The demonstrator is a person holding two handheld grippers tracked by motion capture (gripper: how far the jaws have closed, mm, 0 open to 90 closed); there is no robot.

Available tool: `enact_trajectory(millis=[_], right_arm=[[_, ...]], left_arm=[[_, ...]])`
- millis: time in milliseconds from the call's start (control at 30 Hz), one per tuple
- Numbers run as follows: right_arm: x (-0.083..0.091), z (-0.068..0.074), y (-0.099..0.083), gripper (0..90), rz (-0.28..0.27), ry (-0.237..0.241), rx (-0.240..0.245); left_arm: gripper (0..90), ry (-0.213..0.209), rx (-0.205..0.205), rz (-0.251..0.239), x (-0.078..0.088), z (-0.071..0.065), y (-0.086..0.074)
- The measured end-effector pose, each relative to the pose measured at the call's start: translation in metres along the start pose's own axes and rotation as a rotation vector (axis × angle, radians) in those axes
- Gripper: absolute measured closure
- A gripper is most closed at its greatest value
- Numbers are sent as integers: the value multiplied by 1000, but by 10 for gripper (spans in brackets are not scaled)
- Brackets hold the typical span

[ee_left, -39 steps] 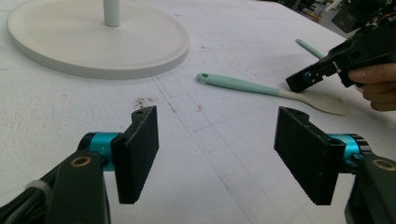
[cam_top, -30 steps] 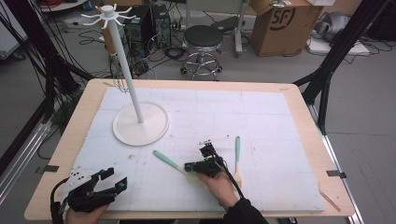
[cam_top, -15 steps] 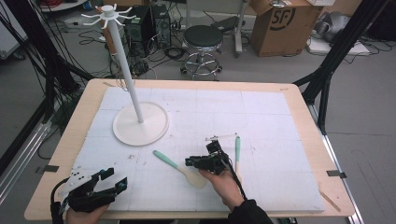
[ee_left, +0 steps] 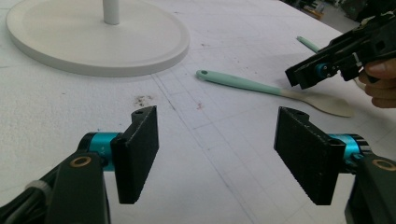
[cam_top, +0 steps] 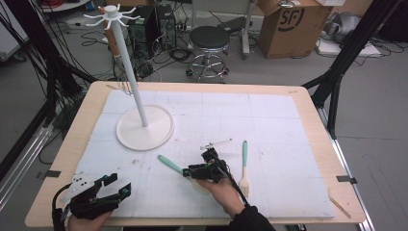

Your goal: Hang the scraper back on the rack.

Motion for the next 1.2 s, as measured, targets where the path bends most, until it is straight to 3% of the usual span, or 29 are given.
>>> enact_trajectory(millis=[300, 500, 567, 667, 767, 1067, 1200], right_arm=[[-12, 6, -2, 653, 21, -52, 76], [-14, 8, -4, 741, 15, -133, 200], [-15, 8, -4, 744, 15, -133, 197], [-15, 7, -4, 782, 15, -153, 231], [-16, 6, -3, 786, 23, -141, 231], [-18, 11, -5, 789, 18, -201, 281], [-17, 10, -4, 803, 22, -200, 268]], left_arm=[[313, -1, -1, -3, 0, 0, 0], [313, -2, -4, -1, 0, -1, 0], [313, -4, -6, 0, -1, -2, 0], [313, -5, -7, 2, -2, -3, 0], [313, -7, -11, 6, -3, -3, 0], [313, -11, -18, 9, -8, -6, 2], [313, -14, -24, 15, -11, -7, 3]])
Point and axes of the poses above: each handheld gripper's, and its own axes: x roughly backward along the jaws, y roughly out of its top, z roughly to its left, the point moved 5 cm from there along -x, roughly forward along the jaws, and after that the axes turned 10 degrees about -x, right-handed, at the moved point
